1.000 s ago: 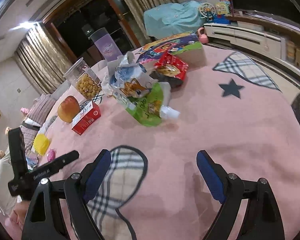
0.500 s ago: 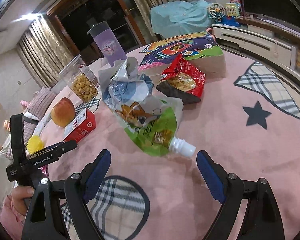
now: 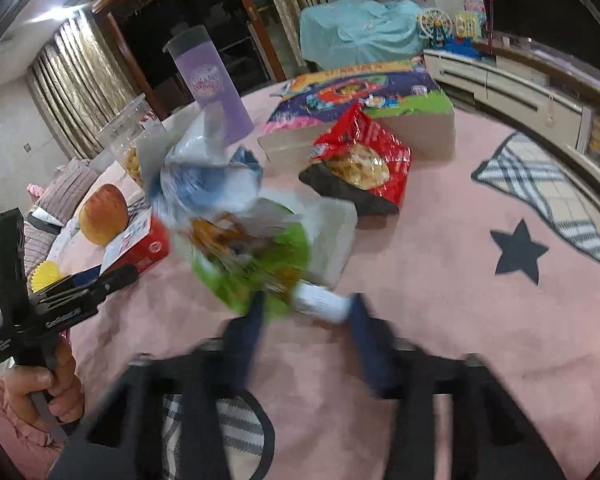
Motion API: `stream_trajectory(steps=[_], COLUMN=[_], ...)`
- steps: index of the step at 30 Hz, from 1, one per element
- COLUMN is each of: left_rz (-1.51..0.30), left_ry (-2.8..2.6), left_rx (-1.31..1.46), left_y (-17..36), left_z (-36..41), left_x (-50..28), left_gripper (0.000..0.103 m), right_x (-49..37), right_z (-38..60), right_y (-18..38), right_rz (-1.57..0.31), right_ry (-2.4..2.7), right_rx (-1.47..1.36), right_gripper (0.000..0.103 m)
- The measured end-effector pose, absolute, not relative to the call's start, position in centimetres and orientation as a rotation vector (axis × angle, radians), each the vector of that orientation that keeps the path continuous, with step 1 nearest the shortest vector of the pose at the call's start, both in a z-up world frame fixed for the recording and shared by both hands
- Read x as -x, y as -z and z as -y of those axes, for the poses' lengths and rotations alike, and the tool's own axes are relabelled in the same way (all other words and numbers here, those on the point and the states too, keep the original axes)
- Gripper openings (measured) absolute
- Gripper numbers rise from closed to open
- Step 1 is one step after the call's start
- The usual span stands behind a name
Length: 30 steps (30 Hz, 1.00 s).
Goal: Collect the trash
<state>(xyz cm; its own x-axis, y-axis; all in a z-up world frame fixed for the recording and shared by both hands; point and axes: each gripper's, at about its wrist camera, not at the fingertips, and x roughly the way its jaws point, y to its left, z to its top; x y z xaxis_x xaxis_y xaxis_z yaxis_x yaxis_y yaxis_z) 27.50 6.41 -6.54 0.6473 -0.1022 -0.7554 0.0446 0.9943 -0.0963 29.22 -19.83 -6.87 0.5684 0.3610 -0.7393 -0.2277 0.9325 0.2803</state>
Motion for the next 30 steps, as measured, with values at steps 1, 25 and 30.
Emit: stream_trajectory(steps=[1, 25, 30], left_rz=[-0.869, -0.858, -0.871], left_ry=[0.092, 0.099, 0.137], left_rx=[0.080, 0.092, 0.064], left_y=[6.6, 6.6, 6.9], left_z=[-6.4, -5.4, -4.5], left_x=[-27.5, -25.3, -26.2], left_gripper=[0.016, 0.076, 0.016], right_x=[-29.0, -30.2, -29.8], right_z=[19.9, 16.8, 17.6], right_y=[6.9, 6.3, 6.6], right_rz=[-0.908, -0.855, -0.881], right_ry=[-0.355, -0.420, -0.432], right_rx=[-0.170, -0.062, -0.123], right_gripper=[0.028, 0.065, 0.028])
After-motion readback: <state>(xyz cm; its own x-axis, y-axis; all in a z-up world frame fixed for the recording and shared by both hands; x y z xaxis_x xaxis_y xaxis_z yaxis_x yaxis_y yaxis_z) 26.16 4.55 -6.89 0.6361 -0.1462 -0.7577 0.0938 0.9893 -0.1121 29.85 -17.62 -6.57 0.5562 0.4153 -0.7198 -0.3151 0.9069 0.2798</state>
